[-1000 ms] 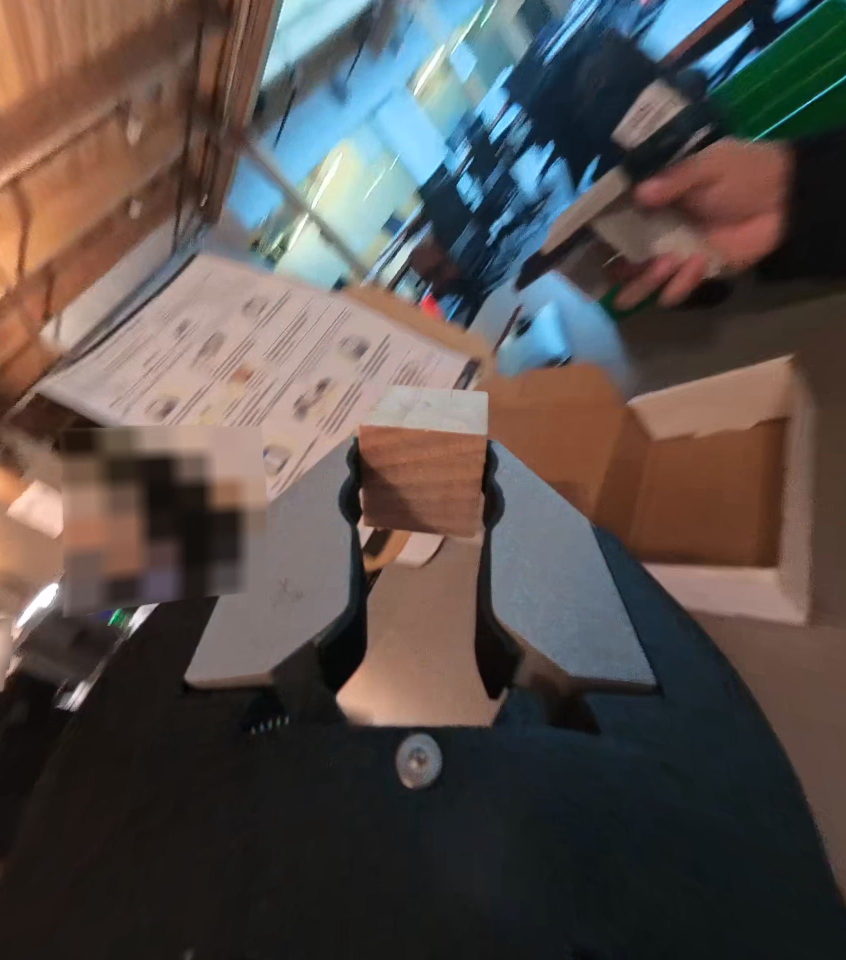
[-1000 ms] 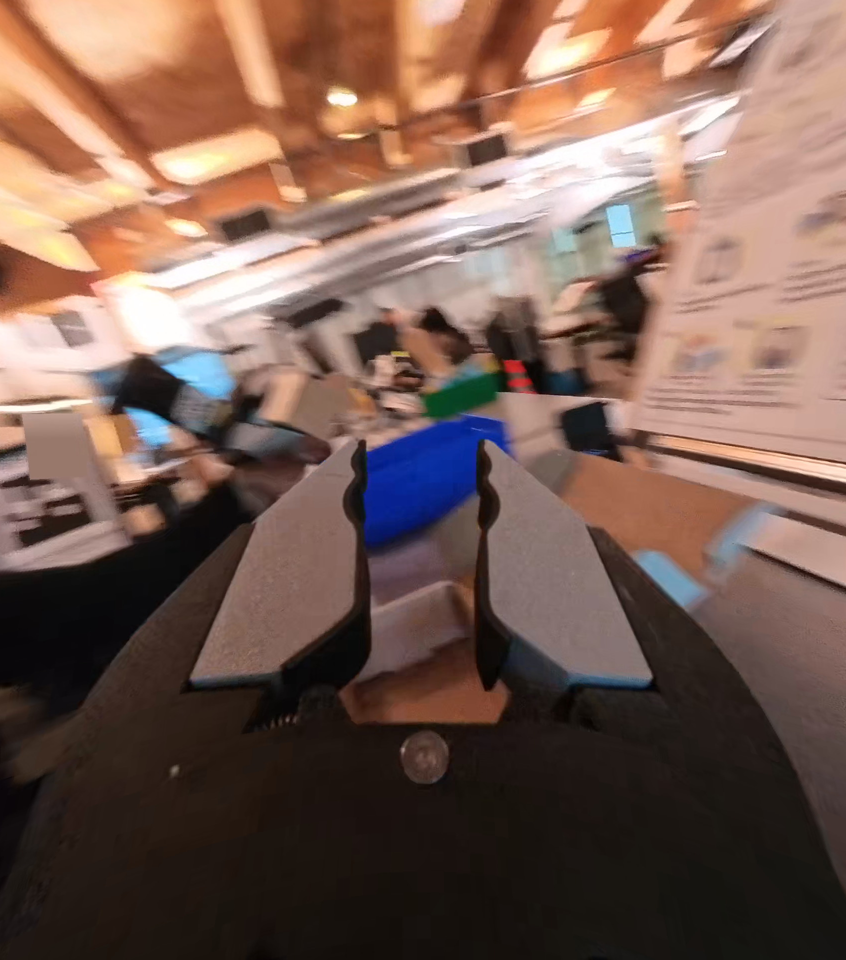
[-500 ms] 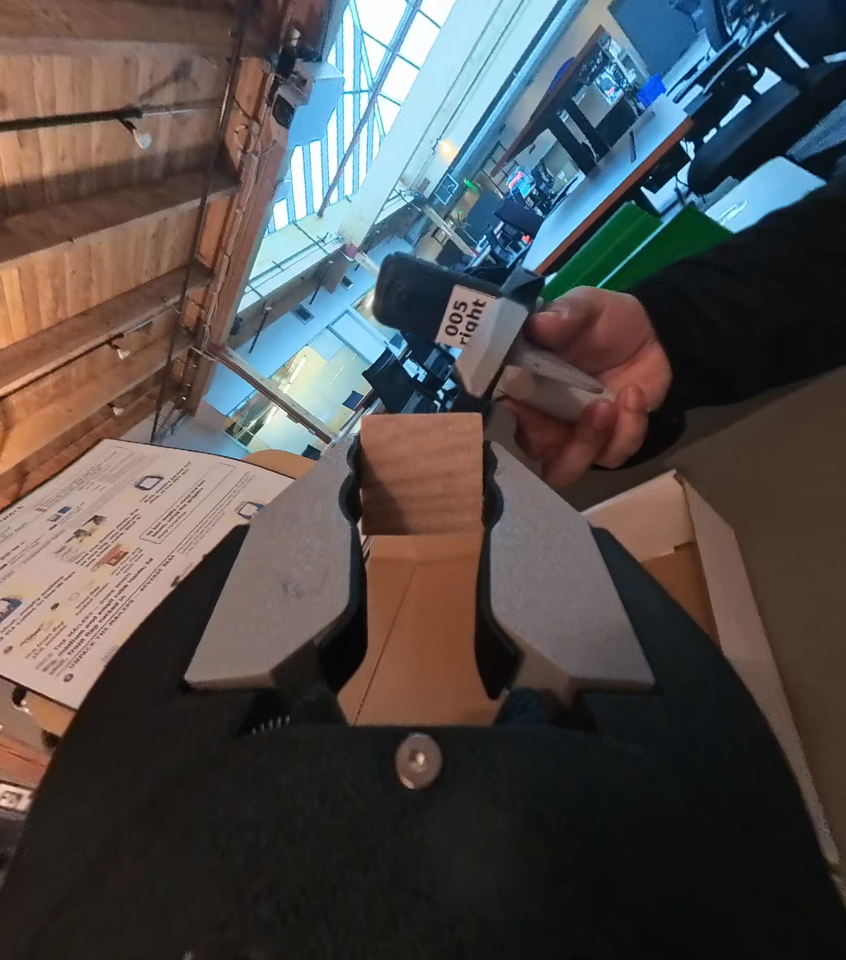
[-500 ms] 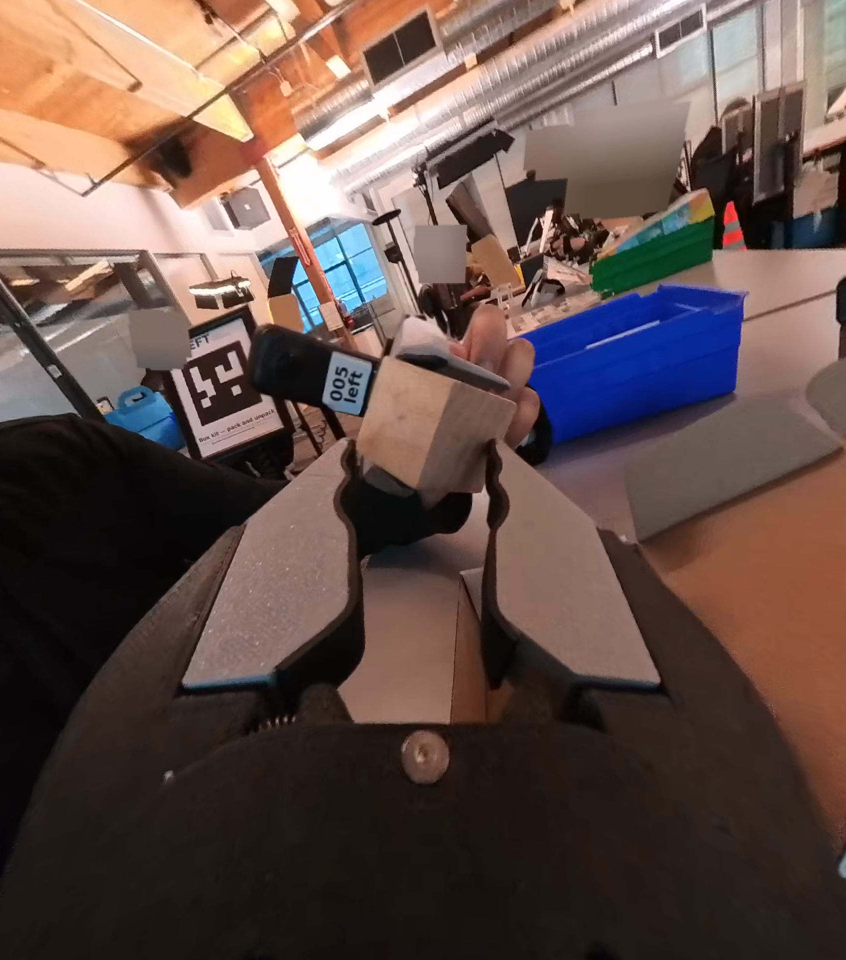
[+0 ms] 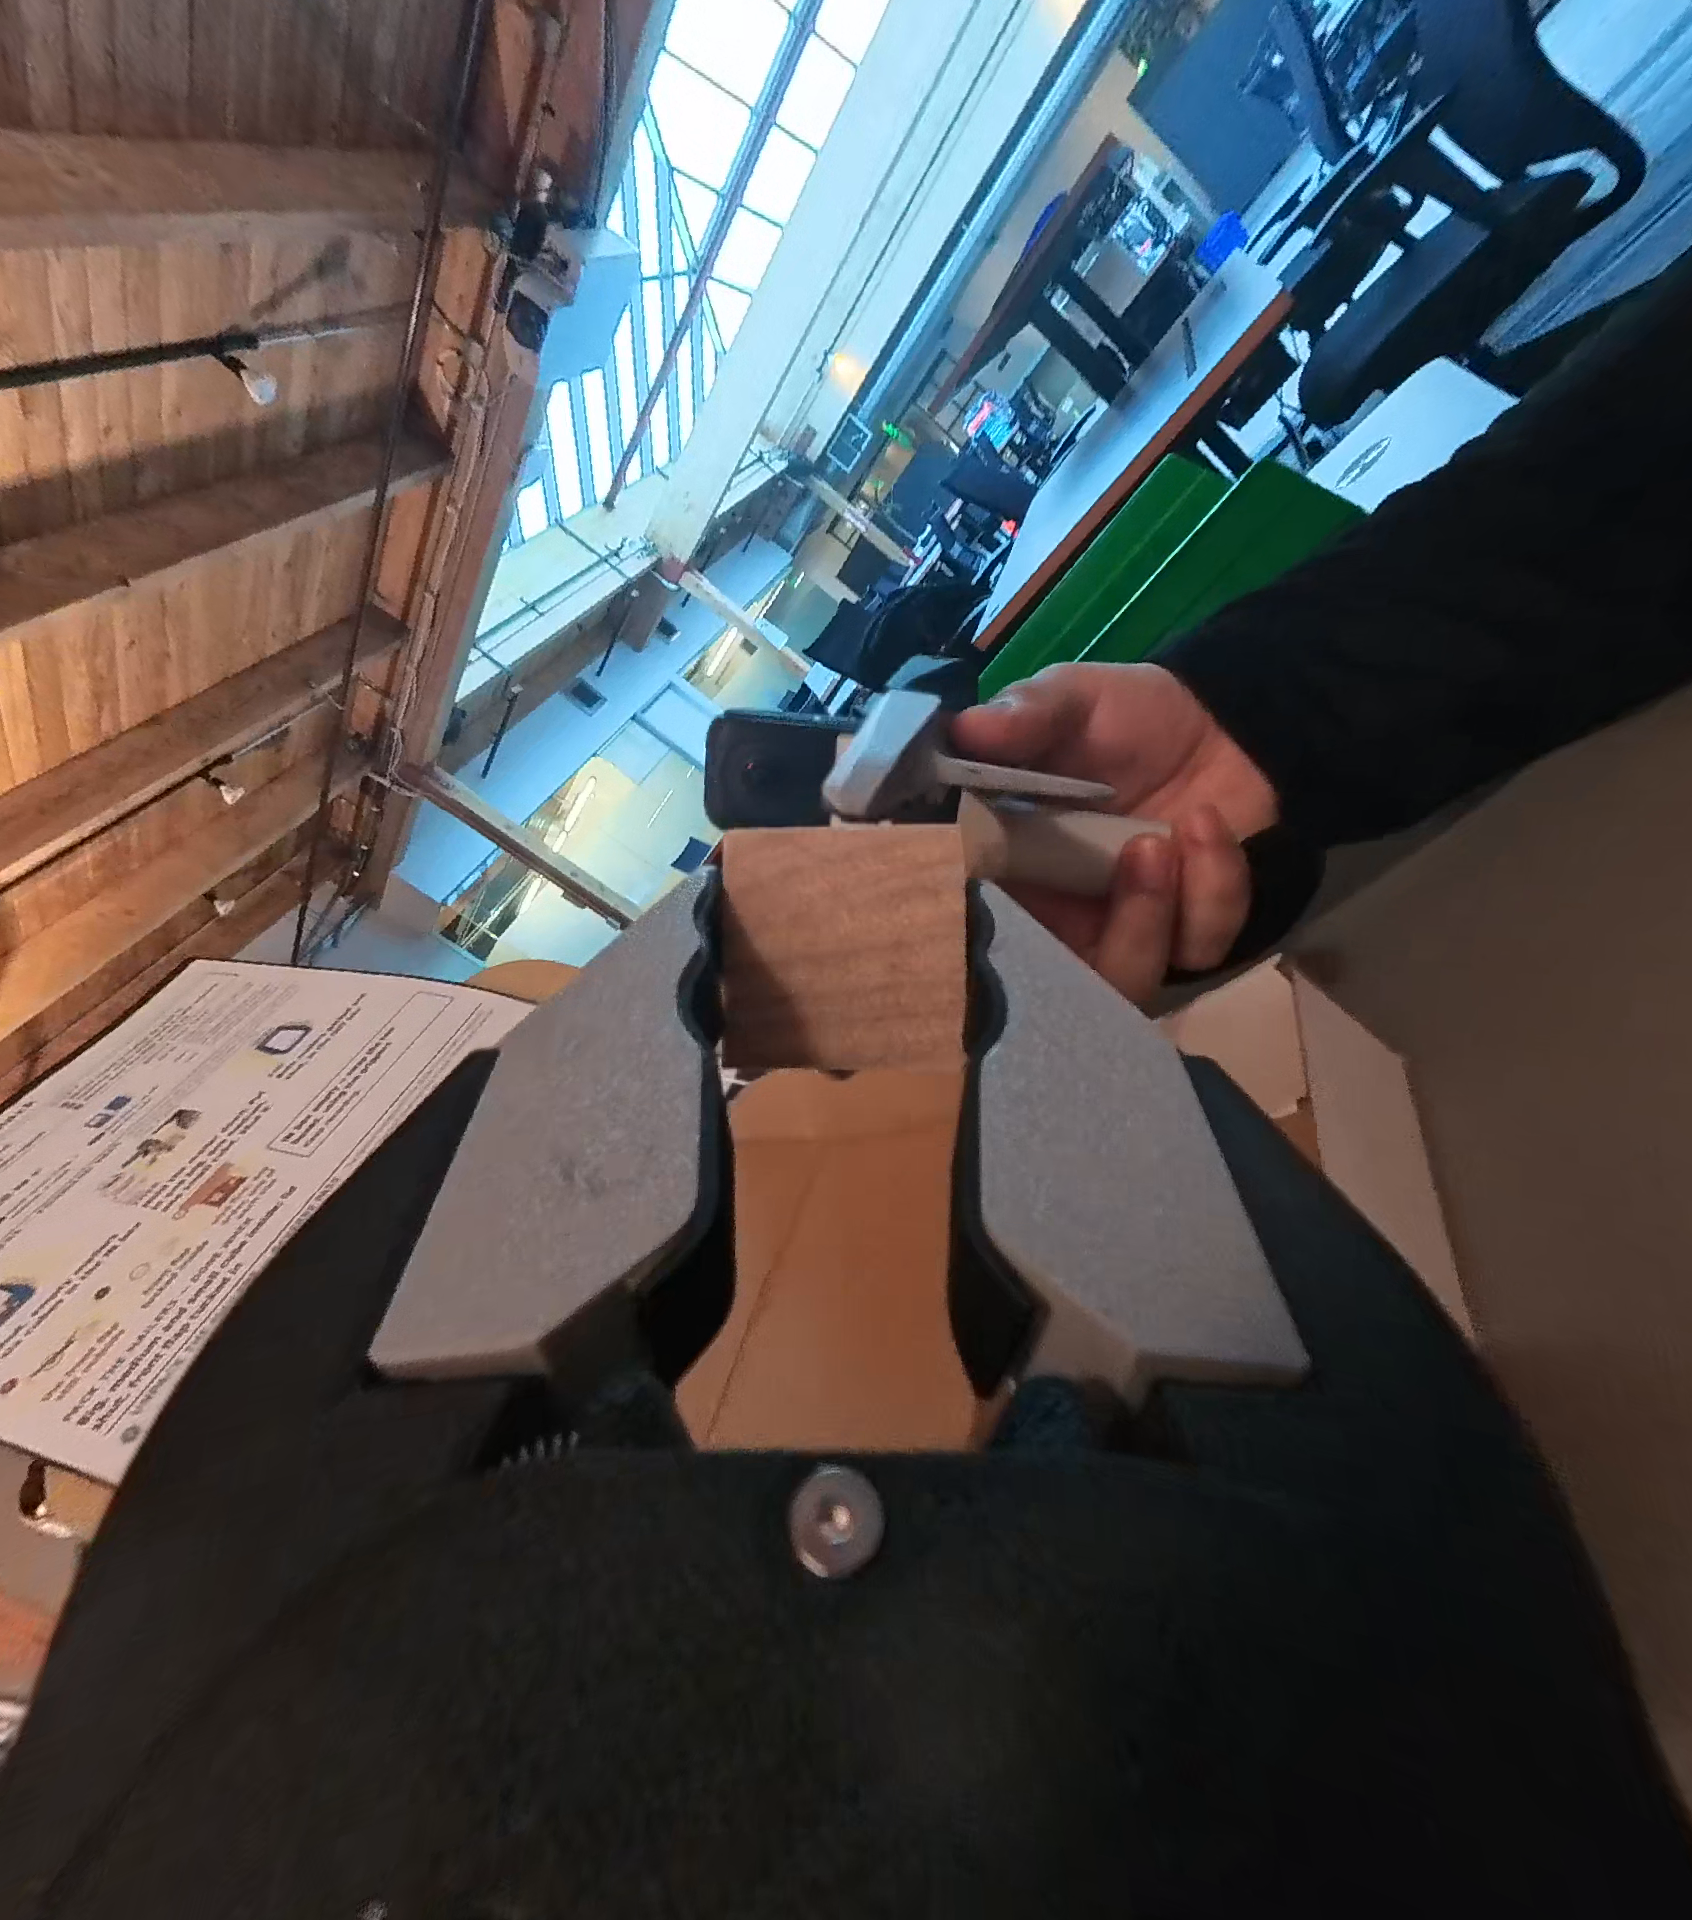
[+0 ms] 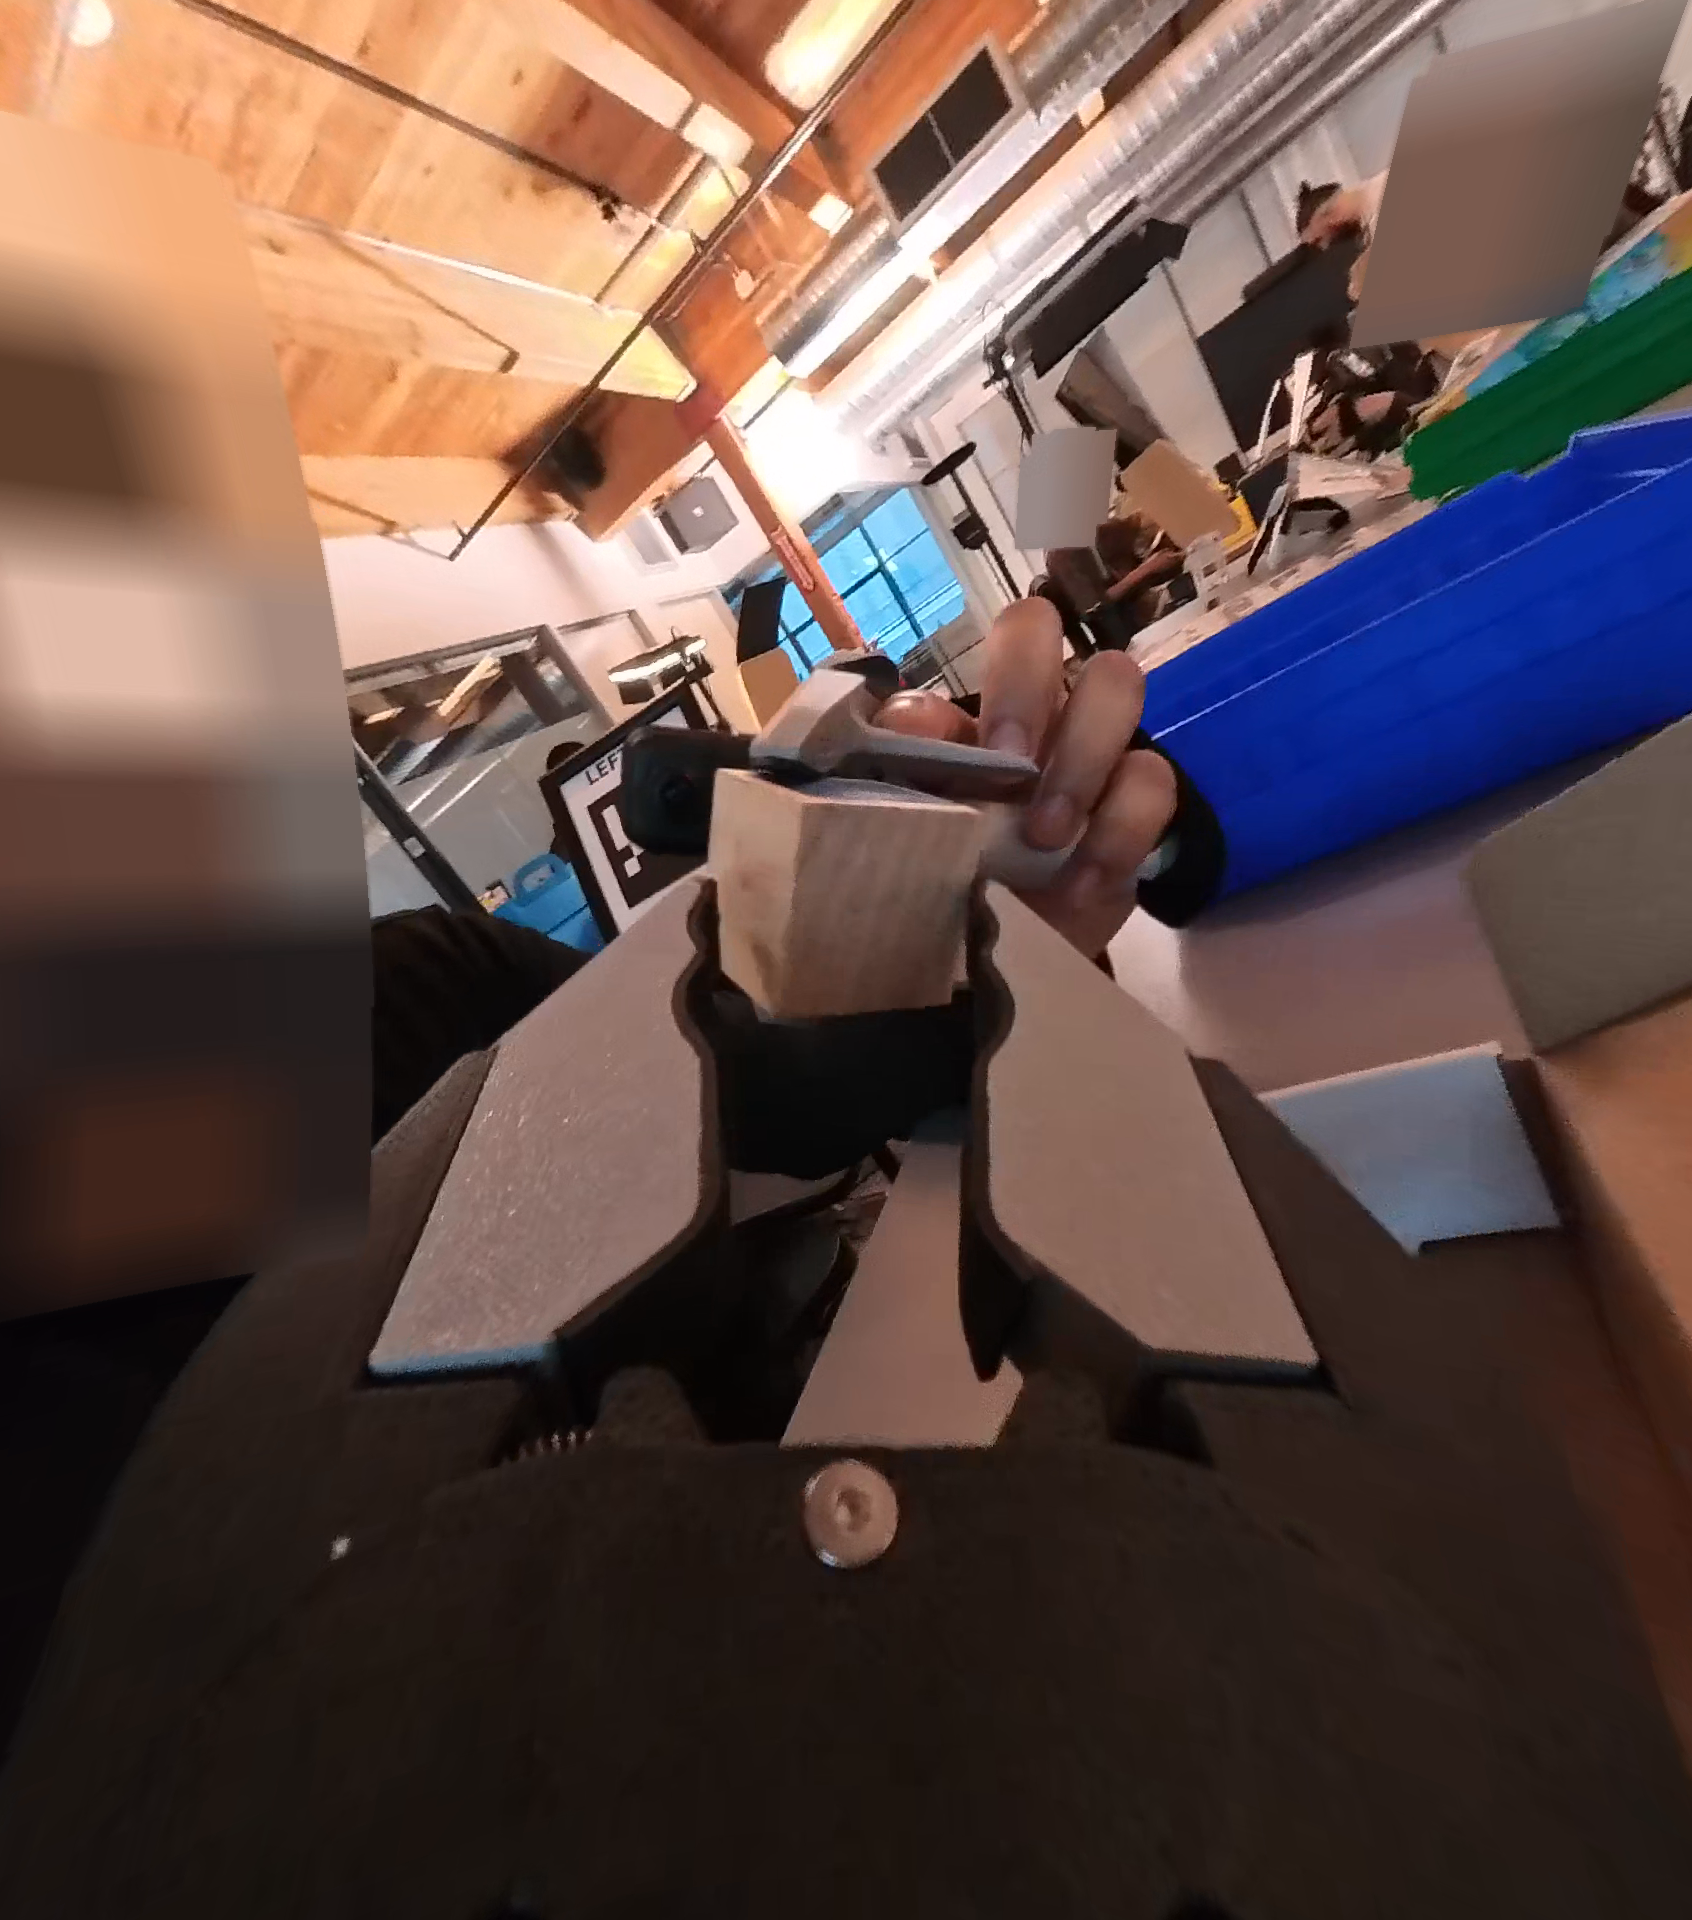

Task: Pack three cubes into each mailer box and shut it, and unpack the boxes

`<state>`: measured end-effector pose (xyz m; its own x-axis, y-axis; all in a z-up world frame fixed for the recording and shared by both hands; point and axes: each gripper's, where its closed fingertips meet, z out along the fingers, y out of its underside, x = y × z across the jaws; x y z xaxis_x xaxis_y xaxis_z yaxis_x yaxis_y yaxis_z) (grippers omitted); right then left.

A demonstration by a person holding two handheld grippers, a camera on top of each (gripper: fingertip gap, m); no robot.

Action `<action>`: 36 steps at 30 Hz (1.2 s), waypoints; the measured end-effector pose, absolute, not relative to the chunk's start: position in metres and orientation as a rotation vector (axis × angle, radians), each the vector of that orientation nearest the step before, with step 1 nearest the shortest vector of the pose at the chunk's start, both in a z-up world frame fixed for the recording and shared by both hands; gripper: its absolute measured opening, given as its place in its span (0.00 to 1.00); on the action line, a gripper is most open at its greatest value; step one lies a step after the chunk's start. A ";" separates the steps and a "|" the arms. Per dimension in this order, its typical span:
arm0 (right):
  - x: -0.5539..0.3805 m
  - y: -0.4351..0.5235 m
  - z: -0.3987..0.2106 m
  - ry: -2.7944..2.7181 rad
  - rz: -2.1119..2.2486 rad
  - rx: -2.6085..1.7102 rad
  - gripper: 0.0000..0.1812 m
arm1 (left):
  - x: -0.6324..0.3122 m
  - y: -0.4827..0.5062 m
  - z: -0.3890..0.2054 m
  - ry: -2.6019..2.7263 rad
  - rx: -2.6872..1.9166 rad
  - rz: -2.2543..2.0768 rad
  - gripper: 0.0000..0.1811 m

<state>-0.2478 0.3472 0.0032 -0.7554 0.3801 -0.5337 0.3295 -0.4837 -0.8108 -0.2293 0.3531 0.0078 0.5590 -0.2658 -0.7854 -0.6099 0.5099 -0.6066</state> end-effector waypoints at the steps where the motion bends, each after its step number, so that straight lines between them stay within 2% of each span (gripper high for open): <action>1: -0.247 0.345 0.001 -1.601 2.451 -1.088 0.24 | -0.228 0.352 0.008 0.996 -1.052 0.241 0.24; 11: -0.243 0.334 -0.001 -1.655 2.562 -1.105 0.25 | -0.219 0.346 0.006 0.978 -1.027 0.083 0.24; 23: -0.270 0.366 -0.013 -1.572 2.243 -1.237 0.24 | -0.255 0.379 -0.012 0.847 -1.159 0.266 0.24; 27: -0.273 0.376 -0.009 -1.527 2.196 -1.242 0.23 | -0.262 0.381 -0.012 0.792 -1.197 0.229 0.24; 33: -0.283 0.400 -0.012 -1.443 1.898 -1.285 0.23 | -0.281 0.373 -0.007 0.732 -1.235 0.150 0.22; 35: -0.286 0.407 -0.015 -1.438 1.770 -1.293 0.23 | -0.297 0.370 -0.006 0.696 -1.283 0.116 0.20; 36: -0.288 0.411 -0.018 -1.446 1.688 -1.295 0.23 | -0.309 0.368 -0.008 0.675 -1.327 0.115 0.14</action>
